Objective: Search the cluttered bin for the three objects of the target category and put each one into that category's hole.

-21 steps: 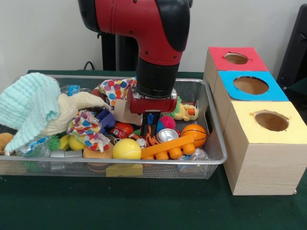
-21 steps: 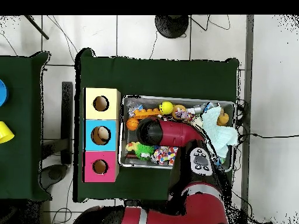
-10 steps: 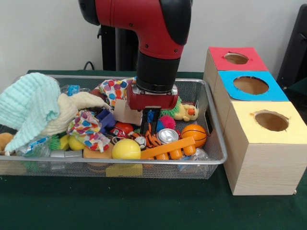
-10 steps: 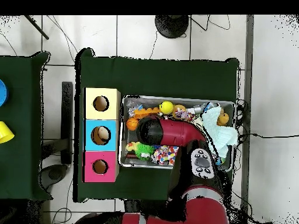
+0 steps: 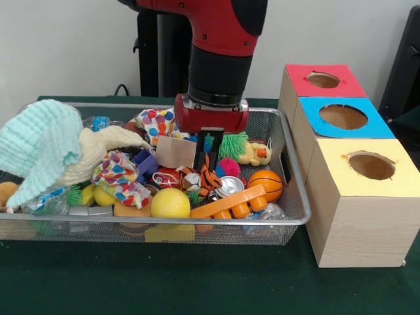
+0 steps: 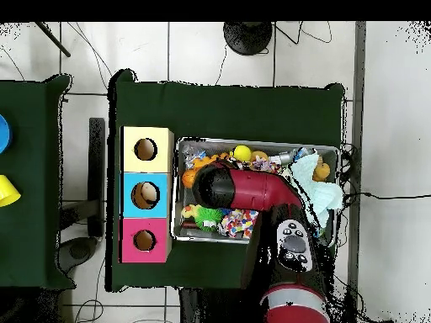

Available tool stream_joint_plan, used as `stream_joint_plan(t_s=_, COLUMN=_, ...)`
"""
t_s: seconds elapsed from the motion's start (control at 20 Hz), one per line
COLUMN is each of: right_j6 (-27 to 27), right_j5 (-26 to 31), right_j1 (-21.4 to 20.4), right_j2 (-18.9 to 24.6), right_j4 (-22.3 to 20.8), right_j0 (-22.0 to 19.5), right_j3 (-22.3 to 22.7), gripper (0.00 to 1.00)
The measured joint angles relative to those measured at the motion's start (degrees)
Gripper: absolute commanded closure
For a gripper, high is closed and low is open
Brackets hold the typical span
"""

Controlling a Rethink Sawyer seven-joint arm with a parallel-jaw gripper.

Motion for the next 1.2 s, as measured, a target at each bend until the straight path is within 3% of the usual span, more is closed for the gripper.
stream_joint_plan(t_s=0.3, right_j6=0.0, right_j5=1.09, right_j1=-1.99, right_j2=-1.17, right_j4=0.02, right_j0=0.58, right_j3=0.02, gripper=1.0)
stream_joint_plan(t_s=1.2, right_j6=0.0, right_j5=1.1, right_j1=-2.82, right_j2=-2.63, right_j4=-0.12, right_j0=1.6, right_j3=0.02, gripper=1.0)
